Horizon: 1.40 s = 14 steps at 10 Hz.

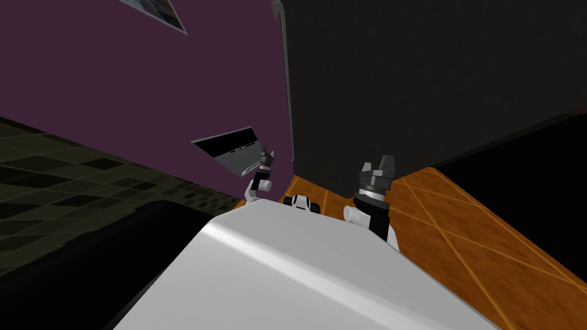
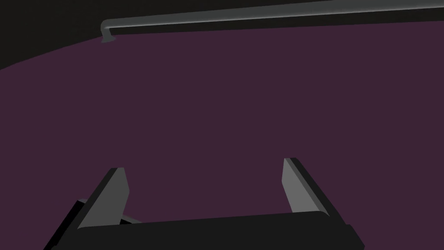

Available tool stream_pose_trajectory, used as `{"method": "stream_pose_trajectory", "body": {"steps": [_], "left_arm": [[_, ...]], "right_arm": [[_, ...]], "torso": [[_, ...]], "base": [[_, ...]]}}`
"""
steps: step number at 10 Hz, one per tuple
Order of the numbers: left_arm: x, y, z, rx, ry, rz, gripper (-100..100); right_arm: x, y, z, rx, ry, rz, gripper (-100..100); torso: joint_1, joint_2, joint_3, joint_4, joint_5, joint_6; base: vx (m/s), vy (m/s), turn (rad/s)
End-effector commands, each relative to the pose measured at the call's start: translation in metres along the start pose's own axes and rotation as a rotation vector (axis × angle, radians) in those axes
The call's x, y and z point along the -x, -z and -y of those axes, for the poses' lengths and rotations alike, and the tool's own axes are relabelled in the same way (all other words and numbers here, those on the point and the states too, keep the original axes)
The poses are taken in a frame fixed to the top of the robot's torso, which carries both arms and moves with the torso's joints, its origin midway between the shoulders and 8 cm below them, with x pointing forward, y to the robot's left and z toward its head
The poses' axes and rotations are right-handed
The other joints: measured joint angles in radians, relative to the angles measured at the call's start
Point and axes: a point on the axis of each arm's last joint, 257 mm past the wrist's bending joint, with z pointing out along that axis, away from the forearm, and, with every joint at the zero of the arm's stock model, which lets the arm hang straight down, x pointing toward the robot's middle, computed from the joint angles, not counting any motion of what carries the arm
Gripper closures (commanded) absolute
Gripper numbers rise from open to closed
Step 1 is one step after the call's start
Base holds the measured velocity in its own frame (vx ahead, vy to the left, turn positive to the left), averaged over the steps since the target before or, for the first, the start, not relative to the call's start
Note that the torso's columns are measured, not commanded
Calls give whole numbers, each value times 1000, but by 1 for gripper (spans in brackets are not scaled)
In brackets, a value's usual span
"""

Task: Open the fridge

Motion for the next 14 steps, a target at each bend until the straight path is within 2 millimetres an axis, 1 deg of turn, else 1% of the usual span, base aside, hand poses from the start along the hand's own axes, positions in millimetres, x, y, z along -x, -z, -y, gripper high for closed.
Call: {"method": "stream_pose_trajectory", "body": {"steps": [1,3,4,6,7,9,10,11,12,13,14], "left_arm": [[8,-15,-5,5,1,-1,-100],[21,-33,-12,14,2,6,-100],[20,-34,-10,10,3,5,-100],[37,-52,-17,23,7,21,-100],[35,-55,-14,13,9,19,-100],[56,-72,-22,33,14,43,-100],[53,-77,-16,17,17,39,-100],[63,-89,-17,19,23,52,-100],[76,-96,-22,33,26,70,-100],[74,-101,-17,21,29,67,-100],[86,-110,-20,31,34,86,-100]], "right_arm": [[0,0,0,0,0,0,0],[0,0,0,0,0,0,0],[0,0,0,0,0,0,0],[0,0,0,0,0,0,0],[0,0,0,0,0,0,0],[0,0,0,0,0,0,0],[0,0,0,0,0,0,0],[0,0,0,0,0,0,0],[0,0,0,0,0,0,0],[0,0,0,0,0,0,0],[0,0,0,0,0,0,0]], "torso": [[0,0,0,0,0,0],[0,0,0,0,0,0],[-1,0,0,0,0,0],[0,0,0,0,0,0],[-1,0,0,0,0,0],[0,0,0,0,0,0],[-1,-1,0,0,0,0],[0,0,0,0,0,0],[0,0,0,0,0,0],[0,0,0,0,0,0],[0,0,0,0,0,0]], "base": [[15,-33,-24],[18,-46,-86],[18,-34,-32],[17,-41,-87],[16,-37,-37],[25,-46,-80],[22,-38,-57],[18,-36,-69],[26,-44,-103],[18,-35,-45],[21,-36,-85]]}}
